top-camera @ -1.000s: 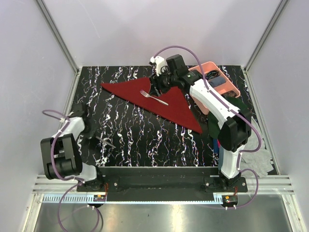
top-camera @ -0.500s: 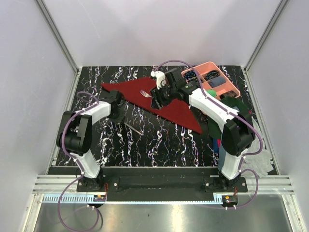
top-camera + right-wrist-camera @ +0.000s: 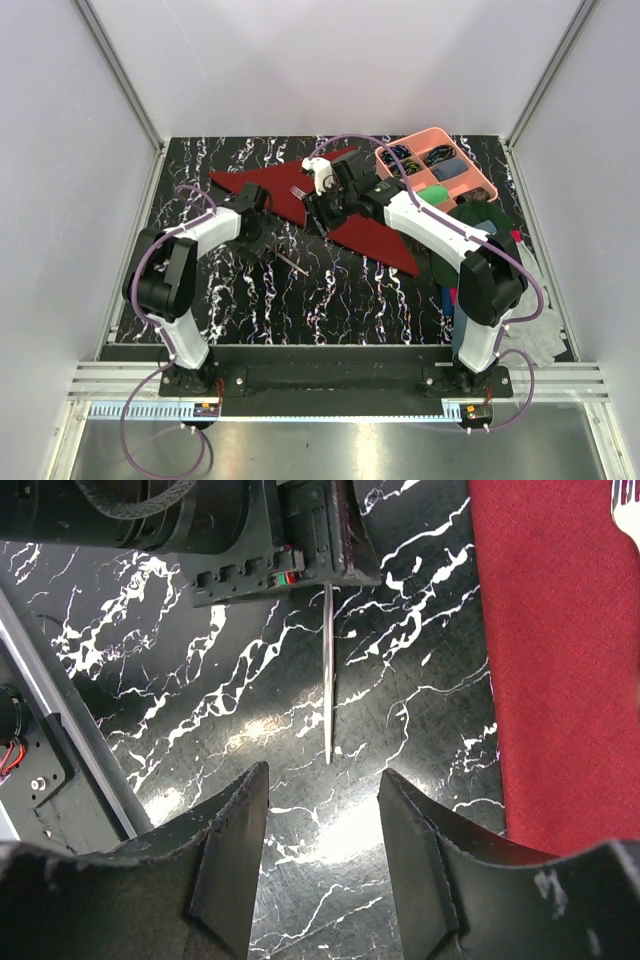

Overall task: Fold the napkin, place the utensils inside, and roll it up
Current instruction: Grab a utensil with the right arm

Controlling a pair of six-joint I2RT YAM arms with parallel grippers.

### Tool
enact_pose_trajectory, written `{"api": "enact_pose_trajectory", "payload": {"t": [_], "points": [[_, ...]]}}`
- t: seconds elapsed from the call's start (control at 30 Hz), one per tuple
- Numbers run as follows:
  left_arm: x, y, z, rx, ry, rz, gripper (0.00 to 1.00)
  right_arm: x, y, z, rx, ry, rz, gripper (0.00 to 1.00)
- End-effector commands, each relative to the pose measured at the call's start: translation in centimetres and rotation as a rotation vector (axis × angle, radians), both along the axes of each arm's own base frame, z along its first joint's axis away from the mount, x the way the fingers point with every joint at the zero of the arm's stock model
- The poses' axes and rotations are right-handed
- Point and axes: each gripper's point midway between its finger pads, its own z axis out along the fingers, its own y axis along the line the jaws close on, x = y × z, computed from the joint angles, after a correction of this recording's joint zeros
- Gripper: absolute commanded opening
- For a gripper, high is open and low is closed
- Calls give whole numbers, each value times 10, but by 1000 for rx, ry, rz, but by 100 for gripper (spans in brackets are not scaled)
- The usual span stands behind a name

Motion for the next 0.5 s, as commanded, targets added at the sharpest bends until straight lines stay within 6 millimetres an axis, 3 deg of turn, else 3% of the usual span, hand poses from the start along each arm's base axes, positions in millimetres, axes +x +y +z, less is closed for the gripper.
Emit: {"api": "enact_pose_trajectory", "payload": {"t": [0.0, 0.07, 0.13, 0.17, 0.23, 0.27, 0.3, 0.37, 0.4, 0.47], "points": [[-5, -2, 28, -5, -53, -74, 91, 5, 13, 22, 56, -62, 10, 57], [-13, 3, 42, 3, -89, -108, 99, 9, 15, 25, 58, -75, 6, 57], [-19, 11, 60, 9, -139, -135, 99, 13, 17, 21, 54, -80, 10, 57], [-26, 26, 54, 0, -123, -113, 99, 16, 19, 21, 57, -84, 12, 57], [-24, 42, 67, -25, -203, -126, 99, 21, 26, 10, 49, -80, 20, 56], [-28, 60, 63, -67, -201, -100, 99, 24, 29, 8, 48, -86, 21, 55], [-29, 72, 64, -65, -217, -92, 99, 30, 33, -7, 25, -90, 24, 54], [-26, 108, 77, -7, -278, -84, 99, 31, 47, -12, 7, -117, 49, 54], [-25, 117, 83, 24, -299, -92, 99, 34, 51, -30, -31, -124, 60, 55], [-23, 136, 99, 131, -349, -145, 99, 36, 66, -34, -36, -143, 79, 55]]}}
